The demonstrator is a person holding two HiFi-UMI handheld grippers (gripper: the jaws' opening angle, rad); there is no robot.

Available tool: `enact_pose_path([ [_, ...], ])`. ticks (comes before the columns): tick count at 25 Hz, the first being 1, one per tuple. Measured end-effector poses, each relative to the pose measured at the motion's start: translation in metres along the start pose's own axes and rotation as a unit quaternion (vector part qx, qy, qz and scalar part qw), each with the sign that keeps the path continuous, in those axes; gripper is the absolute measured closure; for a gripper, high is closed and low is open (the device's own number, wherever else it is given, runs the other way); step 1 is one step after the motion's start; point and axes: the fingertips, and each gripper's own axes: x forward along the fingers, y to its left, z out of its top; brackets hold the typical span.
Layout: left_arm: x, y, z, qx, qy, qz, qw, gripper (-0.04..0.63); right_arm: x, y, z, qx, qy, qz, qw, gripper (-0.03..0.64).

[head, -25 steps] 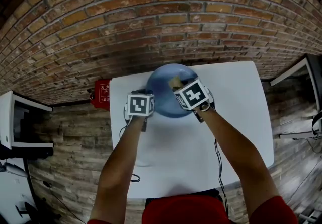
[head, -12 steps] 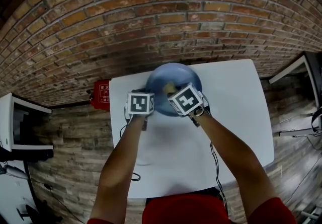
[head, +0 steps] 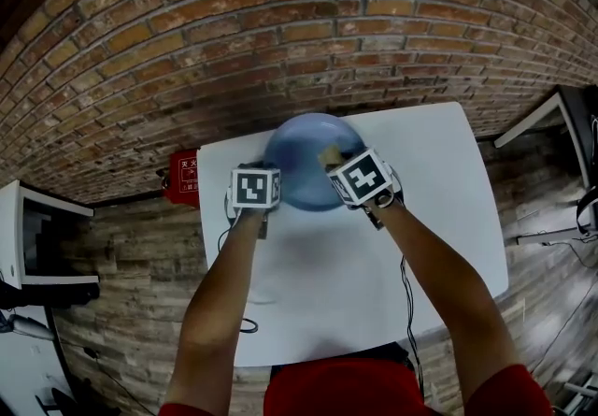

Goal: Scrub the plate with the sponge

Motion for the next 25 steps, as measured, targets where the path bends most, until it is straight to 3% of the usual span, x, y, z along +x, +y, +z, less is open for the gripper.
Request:
enact_pose_path([
  [5,0.002,0.002,-0.001,0.002,0.000,0.005,1.0000,0.517,0.009,0.069,0.012,-0.018,-0.009,0.063,0.998,0.463],
  [10,-0.001,0.004,-0.012,-0.005,0.028,0.012,0.9995,0.517,0.016,0.095,0.012,-0.036,-0.002,0.079,0.996,0.463],
  [15,-0.001,0.008,-0.006,0.006,0.015,0.020,0.9997,0.517,0.011,0.070,0.000,-0.034,0.008,0.057,0.998,0.463],
  [17,0.002,0.002,0.000,0.006,-0.002,0.002,1.0000,0.517,0.007,0.054,-0.005,-0.028,0.012,0.044,0.999,0.463],
  [25,0.000,0.000,-0.001,0.007,0.002,0.004,1.0000,0.517,-0.008,0.003,-0.027,-0.003,0.027,0.000,1.000,0.463],
])
